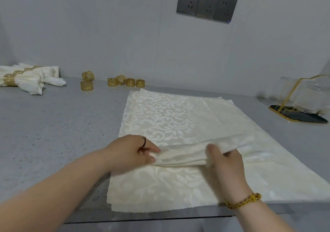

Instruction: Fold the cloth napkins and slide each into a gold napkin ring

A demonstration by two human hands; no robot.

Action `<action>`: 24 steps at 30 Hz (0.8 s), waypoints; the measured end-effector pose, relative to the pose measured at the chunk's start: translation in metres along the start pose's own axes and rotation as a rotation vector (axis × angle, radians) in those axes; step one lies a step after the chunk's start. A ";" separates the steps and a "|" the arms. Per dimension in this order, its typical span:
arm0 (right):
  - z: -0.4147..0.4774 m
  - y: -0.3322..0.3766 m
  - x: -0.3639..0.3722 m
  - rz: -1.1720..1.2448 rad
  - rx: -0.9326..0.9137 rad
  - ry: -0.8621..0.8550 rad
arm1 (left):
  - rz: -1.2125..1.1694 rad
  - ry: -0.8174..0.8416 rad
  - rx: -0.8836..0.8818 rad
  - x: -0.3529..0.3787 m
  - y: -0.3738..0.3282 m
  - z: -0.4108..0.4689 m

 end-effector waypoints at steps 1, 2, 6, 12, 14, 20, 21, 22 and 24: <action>-0.001 0.001 -0.011 0.034 0.031 -0.030 | 0.017 0.000 0.022 0.002 0.000 0.000; 0.001 0.000 -0.023 0.052 0.048 -0.082 | 0.019 0.008 0.047 0.005 -0.001 -0.001; 0.020 0.028 -0.055 -0.326 -0.089 -0.245 | 0.101 -0.035 0.158 0.010 -0.003 -0.003; 0.062 0.043 0.043 -0.875 -0.081 0.819 | 0.239 -0.184 0.164 0.019 -0.016 -0.003; 0.069 0.036 0.067 -0.971 -0.001 0.966 | 0.316 -0.249 0.149 0.024 -0.023 0.001; 0.078 0.027 0.092 -1.269 0.238 1.288 | 0.610 -0.279 0.130 0.030 -0.034 0.011; 0.079 0.026 0.091 -1.352 0.262 1.310 | 0.615 -0.286 0.177 0.030 -0.034 0.012; 0.080 0.026 0.088 -1.417 0.288 1.323 | 0.612 -0.297 0.223 0.030 -0.037 0.012; 0.082 0.023 0.079 -1.454 0.349 1.339 | 0.617 -0.224 0.168 0.027 -0.045 0.011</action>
Point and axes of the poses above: each hand's wrist, its own z-axis towards the middle knuckle, its own x-axis out of the palm, y = z × x, the point moved 5 cm from there along z, towards the middle knuckle, and after that the axes turned 14 degrees about y, right-handed, at the moved point
